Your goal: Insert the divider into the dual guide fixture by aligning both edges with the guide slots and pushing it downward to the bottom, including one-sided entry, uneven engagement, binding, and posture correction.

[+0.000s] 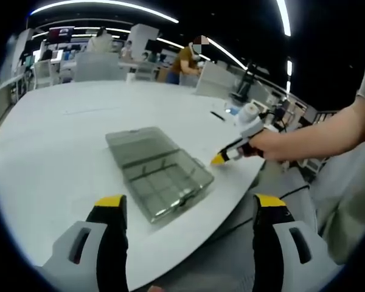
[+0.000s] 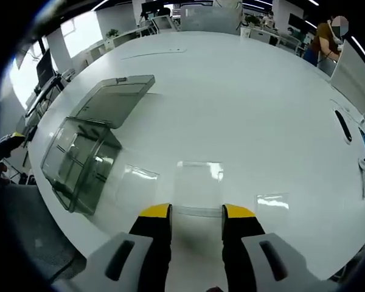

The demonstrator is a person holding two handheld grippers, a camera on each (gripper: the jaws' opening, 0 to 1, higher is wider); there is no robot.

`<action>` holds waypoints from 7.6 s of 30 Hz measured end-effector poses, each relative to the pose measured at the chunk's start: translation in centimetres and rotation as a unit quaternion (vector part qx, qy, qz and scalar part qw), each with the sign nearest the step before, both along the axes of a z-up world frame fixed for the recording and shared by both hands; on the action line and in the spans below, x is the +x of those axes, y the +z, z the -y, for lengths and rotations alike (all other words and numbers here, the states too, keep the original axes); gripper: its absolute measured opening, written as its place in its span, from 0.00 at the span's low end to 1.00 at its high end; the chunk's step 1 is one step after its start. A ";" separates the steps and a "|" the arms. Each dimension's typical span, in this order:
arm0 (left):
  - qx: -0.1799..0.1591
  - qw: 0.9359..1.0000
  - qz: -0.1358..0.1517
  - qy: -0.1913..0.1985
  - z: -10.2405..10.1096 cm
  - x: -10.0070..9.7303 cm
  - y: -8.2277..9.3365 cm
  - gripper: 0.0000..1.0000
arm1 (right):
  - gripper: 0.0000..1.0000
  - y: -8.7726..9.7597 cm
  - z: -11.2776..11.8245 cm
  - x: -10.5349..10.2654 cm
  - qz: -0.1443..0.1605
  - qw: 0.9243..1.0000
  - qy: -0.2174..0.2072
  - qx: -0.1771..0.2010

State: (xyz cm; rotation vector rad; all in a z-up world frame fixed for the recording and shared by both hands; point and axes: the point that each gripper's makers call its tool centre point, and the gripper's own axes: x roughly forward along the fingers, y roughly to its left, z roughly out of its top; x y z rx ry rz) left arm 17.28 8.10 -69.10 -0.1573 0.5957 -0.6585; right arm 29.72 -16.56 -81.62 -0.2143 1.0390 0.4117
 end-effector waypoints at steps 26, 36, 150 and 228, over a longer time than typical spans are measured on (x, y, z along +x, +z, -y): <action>-0.006 1.000 0.004 0.007 -0.1 -0.3 0.2 0.82 | 0.31 -0.3 0.2 -1.1 -0.058 0.998 0.015 -0.038; -0.006 1.000 0.004 0.007 -0.1 -0.4 0.2 0.82 | 0.30 -0.7 0.5 -0.8 -0.084 0.995 0.005 -0.054; -0.255 0.963 -0.081 0.032 7.6 6.4 2.8 0.07 | 0.27 14.6 -14.5 -7.6 0.065 0.969 0.219 0.090; -0.297 0.949 -0.106 -0.008 7.6 6.6 3.6 0.00 | 0.28 15.6 -13.9 -7.0 0.045 0.955 0.233 0.180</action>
